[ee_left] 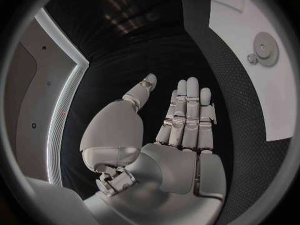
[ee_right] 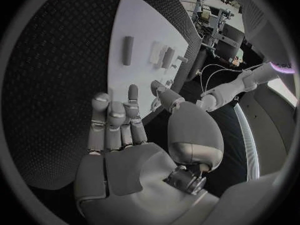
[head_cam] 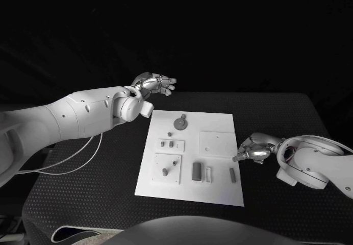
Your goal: Assemble the parts on the task board
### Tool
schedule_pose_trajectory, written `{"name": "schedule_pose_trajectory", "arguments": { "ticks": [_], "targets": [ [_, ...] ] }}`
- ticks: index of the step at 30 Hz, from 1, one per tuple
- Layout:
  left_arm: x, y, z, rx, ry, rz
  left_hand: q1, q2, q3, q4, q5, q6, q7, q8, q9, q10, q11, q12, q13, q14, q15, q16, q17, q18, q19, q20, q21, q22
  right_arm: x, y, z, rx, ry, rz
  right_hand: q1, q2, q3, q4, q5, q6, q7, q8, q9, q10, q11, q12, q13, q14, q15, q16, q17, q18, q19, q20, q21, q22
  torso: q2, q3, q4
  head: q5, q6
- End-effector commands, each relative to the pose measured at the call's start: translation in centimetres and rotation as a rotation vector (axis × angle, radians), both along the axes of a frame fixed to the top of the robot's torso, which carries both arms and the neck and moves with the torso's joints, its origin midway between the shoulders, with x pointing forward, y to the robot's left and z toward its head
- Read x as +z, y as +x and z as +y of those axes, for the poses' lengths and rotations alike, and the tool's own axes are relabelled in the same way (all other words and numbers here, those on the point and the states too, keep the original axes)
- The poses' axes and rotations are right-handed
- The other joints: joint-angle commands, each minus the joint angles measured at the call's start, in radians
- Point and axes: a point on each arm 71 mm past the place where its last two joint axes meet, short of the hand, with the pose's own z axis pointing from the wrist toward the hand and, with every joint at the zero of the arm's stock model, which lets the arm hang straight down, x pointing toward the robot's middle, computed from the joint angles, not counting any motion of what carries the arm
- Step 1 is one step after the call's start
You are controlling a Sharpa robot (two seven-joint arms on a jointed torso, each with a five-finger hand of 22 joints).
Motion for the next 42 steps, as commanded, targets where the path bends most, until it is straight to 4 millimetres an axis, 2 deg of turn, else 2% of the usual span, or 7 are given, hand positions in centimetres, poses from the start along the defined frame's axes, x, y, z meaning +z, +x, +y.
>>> {"name": "schedule_pose_trajectory", "arguments": {
  "ticks": [1,5,15,27,36,42],
  "targets": [
    [0.2,0.0,-0.2,-0.008,-0.011,-0.014,-0.002,0.004,0.0,0.005,-0.003,0.0,-0.001,0.005,-0.001,0.001,0.0,0.004,0.0,0.006,0.0,-0.004,0.001,0.009,0.006,0.002,-0.006,0.018,-0.6,-0.4,-0.2,-0.02,-0.081,0.078,-0.012,-0.003,0.0,0.007,-0.002,0.01,-0.001,0.004,0.001,0.01,0.0,-0.007,0.002,0.009,0.001,-0.004,0.002,0.013,0.008,-0.002,0.004,-0.001,-0.001,-0.001,-0.0003,-0.003,-0.001],
    [0.2,0.0,-0.3,-0.01,-0.012,-0.014,-0.002,0.004,0.0,0.005,-0.003,0.0,-0.001,0.005,-0.001,-0.002,0.001,0.004,0.0,0.006,0.0,-0.005,0.002,0.009,0.006,0.002,-0.006,0.018,-0.8,-0.5,0.0,-0.021,-0.1,0.077,-0.014,-0.003,0.003,0.009,-0.001,0.013,-0.002,0.003,0.003,0.014,-0.001,-0.007,0.004,0.012,0.001,-0.005,0.003,0.013,0.01,-0.003,0.006,-0.001,0.0,-0.0006,0.0015,-0.007,-0.003],
    [0.2,0.0,-0.3,-0.013,-0.013,-0.013,-0.003,0.004,-0.001,0.006,-0.003,-0.001,-0.001,0.005,-0.002,-0.004,0.002,0.003,-0.001,0.006,0.0,-0.005,0.002,0.009,0.006,0.002,-0.007,0.018,-2.2,-1.2,0.9,-0.014,-0.133,0.1,-0.024,-0.007,0.007,0.015,-0.001,0.014,-0.002,0.0,0.004,0.017,-0.001,-0.011,0.007,0.016,0.001,-0.007,0.006,0.013,0.009,-0.005,0.007,-0.002,0.001,-0.0008,0.0014,-0.01,-0.006],
    [0.2,0.0,-0.4,-0.017,-0.014,-0.011,-0.005,0.004,-0.001,0.007,-0.003,-0.001,-0.001,0.005,-0.002,-0.006,0.003,0.003,-0.001,0.005,0.0,-0.006,0.003,0.009,0.006,0.002,-0.007,0.019,-3.4,-1.9,1.9,0.013,-0.149,0.132,-0.044,-0.003,0.01,0.024,-0.002,0.018,-0.003,-0.004,0.005,0.021,-0.002,-0.014,0.013,0.019,0.002,-0.009,0.011,0.013,0.009,-0.007,0.01,-0.003,0.001,-0.0003,0.002,-0.007,-0.009],
    [0.2,-0.1,-0.4,-0.017,-0.014,-0.01,-0.006,0.004,-0.002,0.007,-0.003,-0.001,-0.001,0.005,-0.002,-0.006,0.003,0.004,-0.001,0.005,0.0,-0.006,0.003,0.009,0.006,0.002,-0.008,0.019,-3.5,-1.8,1.7,0.024,-0.196,0.114,-0.053,-0.005,0.01,0.025,-0.002,0.022,-0.004,-0.005,0.006,0.023,-0.002,-0.016,0.016,0.022,0.002,-0.008,0.014,0.013,0.009,-0.008,0.013,-0.003,0.001,-0.0007,0.0017,-0.006,-0.013],
    [0.2,-0.1,-0.3,-0.018,-0.015,-0.009,-0.006,0.004,-0.002,0.007,-0.003,-0.001,-0.001,0.005,-0.002,-0.007,0.003,0.004,-0.001,0.005,0.0,-0.007,0.003,0.009,0.006,0.002,-0.008,0.019,-4.2,-2.3,3.1,0.051,-0.202,0.099,-0.06,-0.009,0.01,0.026,-0.001,0.026,-0.005,-0.005,0.007,0.026,-0.003,-0.016,0.019,0.024,0.001,-0.008,0.017,0.013,0.01,-0.01,0.015,-0.003,0.001,-0.0005,0.0022,-0.007,-0.015]
  ]
}}
